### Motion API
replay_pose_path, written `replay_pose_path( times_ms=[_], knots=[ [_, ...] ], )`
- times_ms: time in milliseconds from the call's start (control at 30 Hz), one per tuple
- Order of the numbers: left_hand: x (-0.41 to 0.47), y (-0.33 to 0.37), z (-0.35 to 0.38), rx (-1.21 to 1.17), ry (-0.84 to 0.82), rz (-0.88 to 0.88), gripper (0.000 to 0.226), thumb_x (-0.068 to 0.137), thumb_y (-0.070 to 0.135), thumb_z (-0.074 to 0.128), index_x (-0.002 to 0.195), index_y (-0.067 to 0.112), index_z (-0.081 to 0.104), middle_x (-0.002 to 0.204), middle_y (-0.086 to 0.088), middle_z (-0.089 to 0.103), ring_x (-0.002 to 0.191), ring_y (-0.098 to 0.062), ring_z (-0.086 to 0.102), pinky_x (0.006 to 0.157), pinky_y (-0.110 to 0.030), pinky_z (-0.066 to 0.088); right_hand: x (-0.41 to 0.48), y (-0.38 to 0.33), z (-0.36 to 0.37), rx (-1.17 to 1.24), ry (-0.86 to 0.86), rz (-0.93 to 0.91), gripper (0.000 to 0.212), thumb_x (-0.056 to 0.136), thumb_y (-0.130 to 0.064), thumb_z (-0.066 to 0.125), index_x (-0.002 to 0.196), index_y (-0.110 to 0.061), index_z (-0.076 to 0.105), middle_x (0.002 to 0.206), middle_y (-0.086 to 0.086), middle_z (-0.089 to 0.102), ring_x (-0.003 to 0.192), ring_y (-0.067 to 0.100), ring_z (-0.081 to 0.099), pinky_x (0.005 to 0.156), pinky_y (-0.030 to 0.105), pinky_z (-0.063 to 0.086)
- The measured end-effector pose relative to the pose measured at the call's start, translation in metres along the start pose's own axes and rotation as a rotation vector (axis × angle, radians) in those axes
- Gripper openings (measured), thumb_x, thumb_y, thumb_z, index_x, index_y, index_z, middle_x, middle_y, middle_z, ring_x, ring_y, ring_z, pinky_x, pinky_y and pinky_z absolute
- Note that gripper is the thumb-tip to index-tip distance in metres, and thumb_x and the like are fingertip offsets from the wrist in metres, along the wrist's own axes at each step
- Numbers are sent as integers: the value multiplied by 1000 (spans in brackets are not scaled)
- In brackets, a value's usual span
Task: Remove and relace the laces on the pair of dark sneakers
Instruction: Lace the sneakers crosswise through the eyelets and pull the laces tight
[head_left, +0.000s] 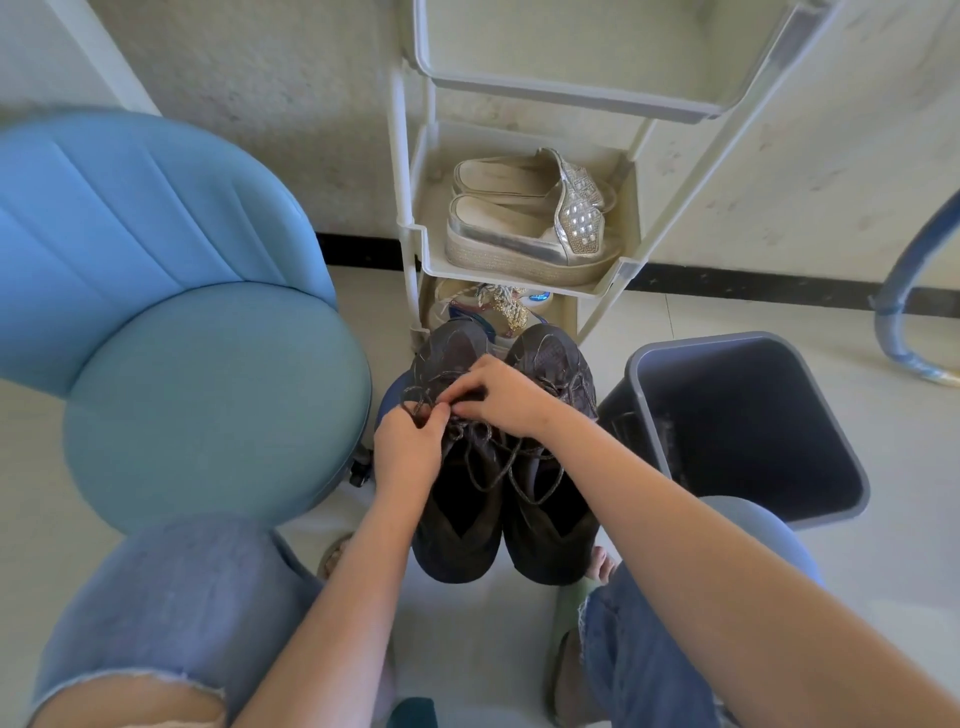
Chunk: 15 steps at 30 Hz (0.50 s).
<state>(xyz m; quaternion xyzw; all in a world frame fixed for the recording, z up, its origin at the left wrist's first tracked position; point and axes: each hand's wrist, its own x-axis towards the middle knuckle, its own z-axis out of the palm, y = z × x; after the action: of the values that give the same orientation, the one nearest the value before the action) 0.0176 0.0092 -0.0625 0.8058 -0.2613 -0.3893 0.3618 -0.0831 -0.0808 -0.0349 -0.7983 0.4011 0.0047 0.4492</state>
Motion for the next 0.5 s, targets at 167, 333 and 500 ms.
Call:
replay_pose_path(
  times_ms=[167,333,500],
  knots=[
    [-8,-8,5,-27,104,133,15,93,22,56,82,12,57,77,-2,59,70,-15,53,56,-17,34,2,-4,4,2,37,29,23,88,-4,64,109,-11,73,78,-15,47,71,-2,47,63,-5,33],
    [-12,-11,11,-56,142,224,14,94,23,55,91,10,59,85,-4,60,78,-14,54,62,-15,36,1,-2,3,50,46,41,22,88,-1,64,106,-8,73,77,-13,50,69,-4,48,64,-4,36],
    [-12,-4,6,10,140,166,14,95,25,53,86,14,56,86,-3,60,78,-17,53,68,-26,35,1,8,-5,307,306,233,17,86,-4,66,101,-9,72,93,-7,62,82,0,55,83,17,43]
  ],
)
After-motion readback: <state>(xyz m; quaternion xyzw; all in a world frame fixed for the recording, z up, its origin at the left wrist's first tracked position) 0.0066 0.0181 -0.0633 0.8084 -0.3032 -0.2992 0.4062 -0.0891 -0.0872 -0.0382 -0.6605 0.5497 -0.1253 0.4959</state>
